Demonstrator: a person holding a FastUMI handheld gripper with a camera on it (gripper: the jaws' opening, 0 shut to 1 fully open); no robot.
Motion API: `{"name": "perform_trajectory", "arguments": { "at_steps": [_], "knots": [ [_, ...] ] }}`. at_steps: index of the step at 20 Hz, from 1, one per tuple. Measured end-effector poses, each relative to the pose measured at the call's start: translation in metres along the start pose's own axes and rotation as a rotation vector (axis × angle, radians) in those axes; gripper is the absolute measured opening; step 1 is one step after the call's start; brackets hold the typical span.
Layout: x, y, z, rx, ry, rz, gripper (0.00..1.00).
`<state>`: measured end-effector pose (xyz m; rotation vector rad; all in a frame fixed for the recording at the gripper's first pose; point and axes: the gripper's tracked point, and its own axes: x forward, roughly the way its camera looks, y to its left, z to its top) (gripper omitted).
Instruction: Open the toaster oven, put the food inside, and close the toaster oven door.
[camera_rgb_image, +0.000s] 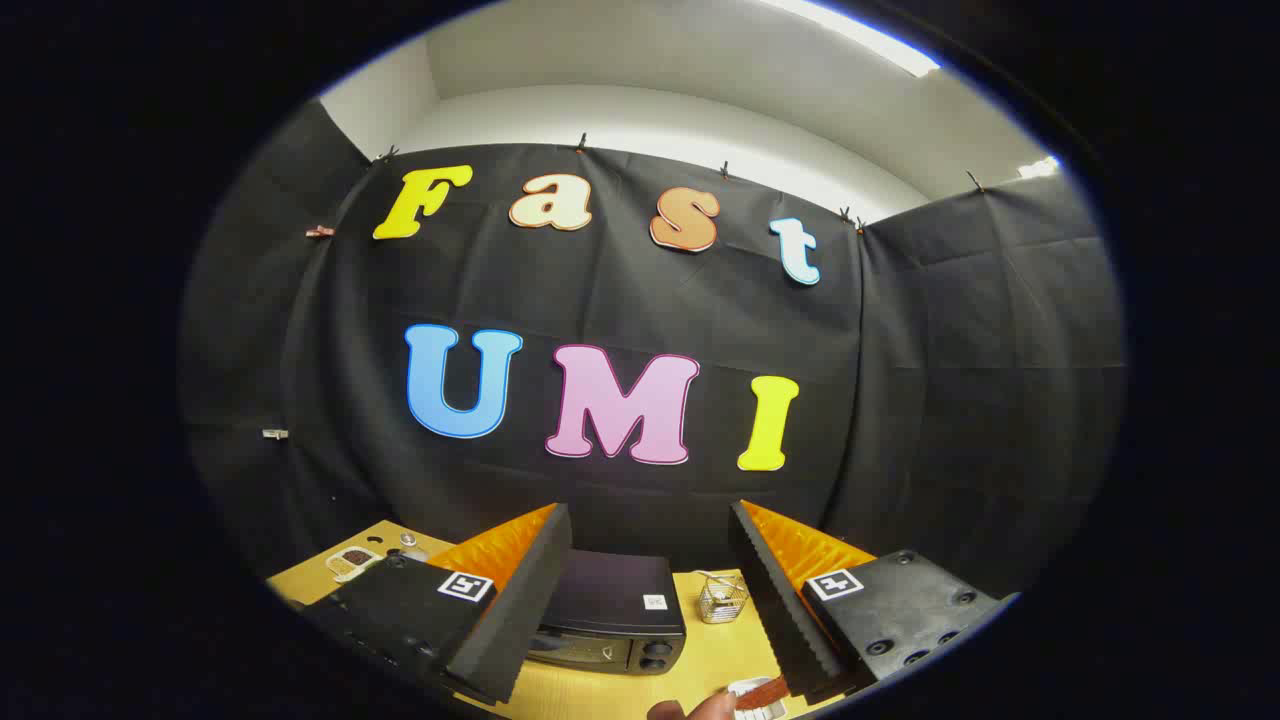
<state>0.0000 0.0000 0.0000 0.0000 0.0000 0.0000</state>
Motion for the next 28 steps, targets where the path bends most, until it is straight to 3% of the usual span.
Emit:
{"name": "perform_trajectory", "arguments": {
  "at_steps": [17, 24, 28],
  "knots": [
    [0.000, 0.001, -0.010, 0.010, 0.017, 0.009, 0.97],
    [0.004, 0.035, -0.021, 0.048, 0.030, 0.055, 0.97],
    [0.018, 0.073, -0.057, 0.081, 0.107, 0.098, 0.97]
  ]
}}
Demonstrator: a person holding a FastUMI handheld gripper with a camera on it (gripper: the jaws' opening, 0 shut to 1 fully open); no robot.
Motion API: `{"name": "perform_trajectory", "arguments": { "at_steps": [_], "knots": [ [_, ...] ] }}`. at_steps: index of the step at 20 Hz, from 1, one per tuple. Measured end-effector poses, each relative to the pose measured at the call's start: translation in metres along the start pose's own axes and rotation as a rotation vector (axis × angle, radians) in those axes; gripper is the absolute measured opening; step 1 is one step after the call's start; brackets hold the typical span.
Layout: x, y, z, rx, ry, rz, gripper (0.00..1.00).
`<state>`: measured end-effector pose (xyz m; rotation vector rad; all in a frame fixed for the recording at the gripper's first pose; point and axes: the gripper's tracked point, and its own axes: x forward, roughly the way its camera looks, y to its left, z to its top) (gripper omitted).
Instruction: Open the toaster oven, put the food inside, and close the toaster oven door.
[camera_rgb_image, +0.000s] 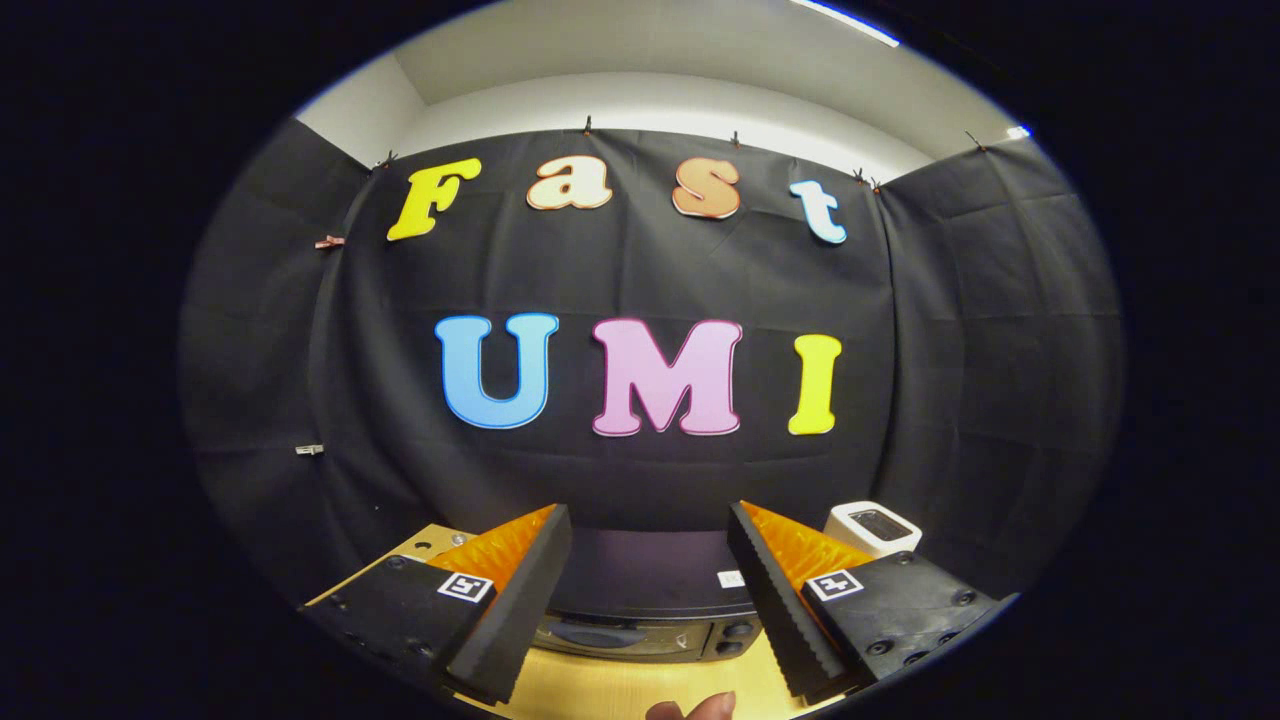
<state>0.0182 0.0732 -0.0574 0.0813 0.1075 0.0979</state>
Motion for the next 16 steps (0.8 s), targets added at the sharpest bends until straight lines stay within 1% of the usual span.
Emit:
{"name": "perform_trajectory", "arguments": {
  "at_steps": [5, 6, 8, 12, 16],
  "knots": [
    [0.029, 0.032, -0.074, 0.034, 0.170, 0.029, 0.98],
    [0.033, 0.037, -0.087, 0.032, 0.196, 0.032, 0.98],
    [0.047, 0.043, -0.116, -0.013, 0.238, 0.024, 0.98],
    [0.063, 0.045, -0.156, -0.059, 0.321, 0.018, 0.98],
    [0.072, 0.040, -0.192, -0.030, 0.400, -0.015, 0.98]
  ]
}}
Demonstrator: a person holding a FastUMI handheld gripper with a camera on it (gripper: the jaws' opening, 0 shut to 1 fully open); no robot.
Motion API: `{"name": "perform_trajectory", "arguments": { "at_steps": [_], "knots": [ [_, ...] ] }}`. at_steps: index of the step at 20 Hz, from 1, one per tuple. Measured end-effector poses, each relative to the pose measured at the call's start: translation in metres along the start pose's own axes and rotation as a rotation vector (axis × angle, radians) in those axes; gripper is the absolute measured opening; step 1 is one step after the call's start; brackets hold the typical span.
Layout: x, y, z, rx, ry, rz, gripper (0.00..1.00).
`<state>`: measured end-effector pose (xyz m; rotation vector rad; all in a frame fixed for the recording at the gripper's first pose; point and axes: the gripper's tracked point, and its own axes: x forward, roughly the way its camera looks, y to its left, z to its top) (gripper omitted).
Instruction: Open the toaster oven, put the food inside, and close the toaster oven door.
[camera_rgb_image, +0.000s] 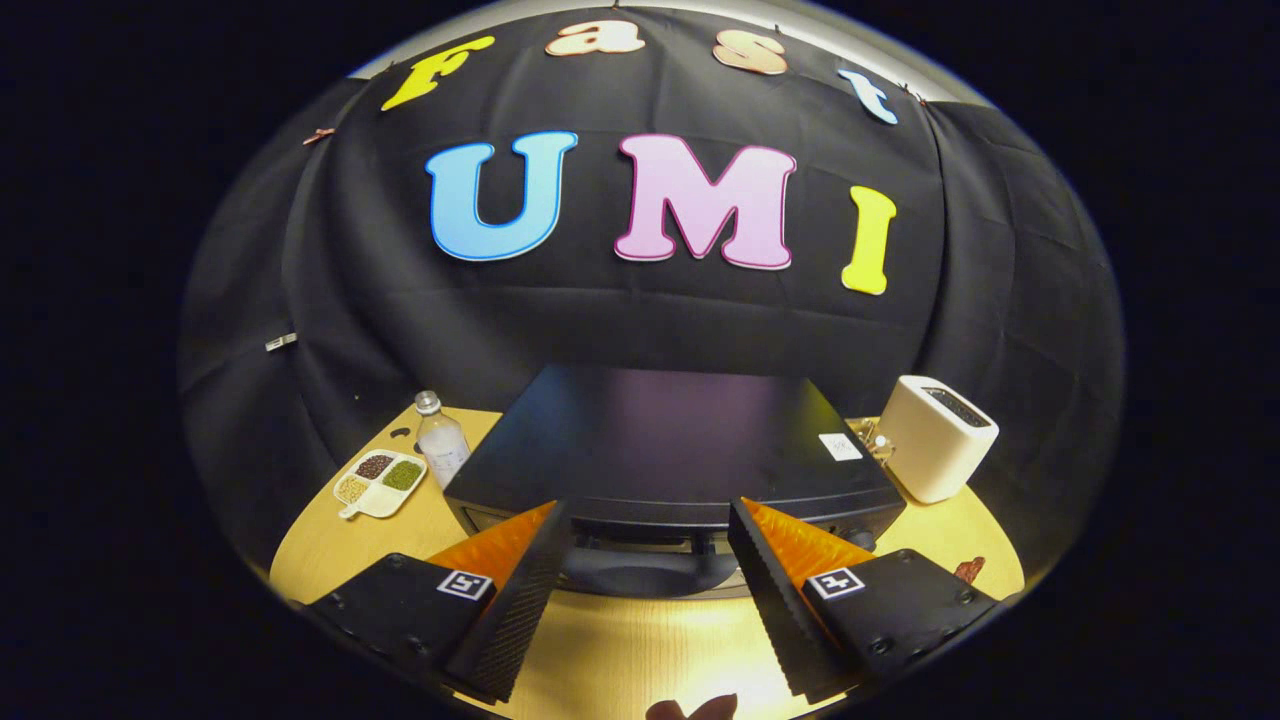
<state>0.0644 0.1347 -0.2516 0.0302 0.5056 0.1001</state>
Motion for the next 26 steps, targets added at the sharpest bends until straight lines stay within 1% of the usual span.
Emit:
{"name": "perform_trajectory", "arguments": {
  "at_steps": [2, 3, 4, 5, 6, 8, 9, 10, 11, 14, 19, 26],
  "knots": [
    [0.009, 0.000, -0.013, -0.009, 0.047, -0.005, 0.98],
    [0.011, 0.001, -0.011, 0.000, 0.043, 0.000, 0.98],
    [0.014, -0.001, -0.011, 0.000, 0.039, -0.013, 0.99],
    [0.014, -0.001, -0.014, 0.003, 0.064, -0.016, 0.98],
    [0.014, 0.000, -0.011, 0.005, 0.044, -0.021, 0.98],
    [0.012, 0.000, -0.011, -0.002, 0.040, -0.017, 0.98],
    [0.013, -0.001, -0.015, 0.018, 0.050, -0.013, 0.99],
    [0.011, -0.001, -0.018, 0.054, 0.064, -0.010, 0.98],
    [0.008, 0.002, -0.018, 0.062, 0.059, -0.005, 0.99],
    [-0.006, 0.001, -0.027, 0.026, 0.057, -0.003, 0.99],
    [-0.032, 0.002, -0.055, 0.057, 0.090, 0.008, 0.99],
    [-0.056, 0.004, -0.091, 0.017, 0.149, -0.012, 0.99]
  ]
}}
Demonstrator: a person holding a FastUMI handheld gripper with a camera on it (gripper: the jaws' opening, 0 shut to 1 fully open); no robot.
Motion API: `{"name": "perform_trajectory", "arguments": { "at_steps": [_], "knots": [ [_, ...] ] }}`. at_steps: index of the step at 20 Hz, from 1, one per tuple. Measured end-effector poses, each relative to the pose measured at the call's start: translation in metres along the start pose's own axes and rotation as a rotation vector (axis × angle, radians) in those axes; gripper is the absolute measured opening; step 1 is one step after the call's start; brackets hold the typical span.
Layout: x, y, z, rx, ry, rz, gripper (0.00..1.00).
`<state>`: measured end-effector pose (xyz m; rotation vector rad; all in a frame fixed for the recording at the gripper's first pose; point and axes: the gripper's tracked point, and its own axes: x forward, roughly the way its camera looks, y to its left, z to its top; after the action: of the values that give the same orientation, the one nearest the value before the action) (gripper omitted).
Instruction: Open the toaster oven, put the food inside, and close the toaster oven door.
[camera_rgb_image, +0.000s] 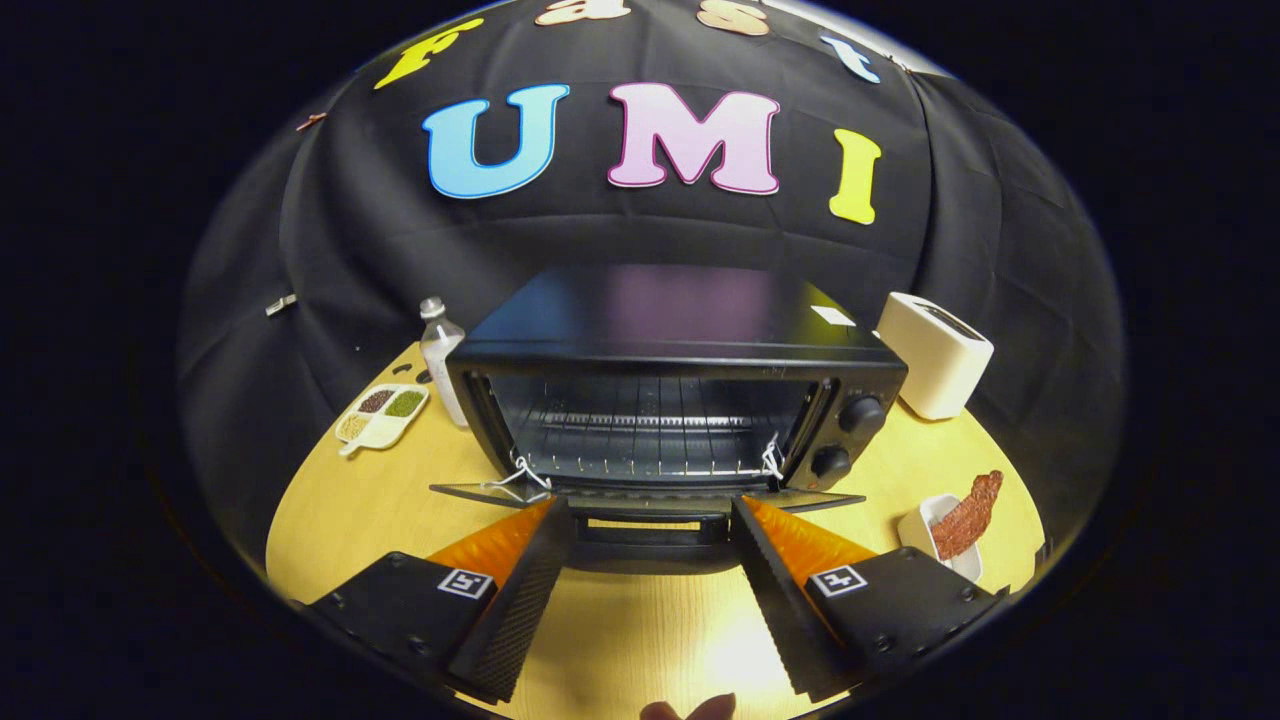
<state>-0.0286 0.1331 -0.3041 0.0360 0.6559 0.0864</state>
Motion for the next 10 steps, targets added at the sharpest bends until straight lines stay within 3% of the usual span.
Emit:
{"name": "perform_trajectory", "arguments": {
  "at_steps": [10],
  "knots": [
    [0.002, 0.001, -0.080, -0.020, 0.213, 0.021, 0.99]
  ]
}}
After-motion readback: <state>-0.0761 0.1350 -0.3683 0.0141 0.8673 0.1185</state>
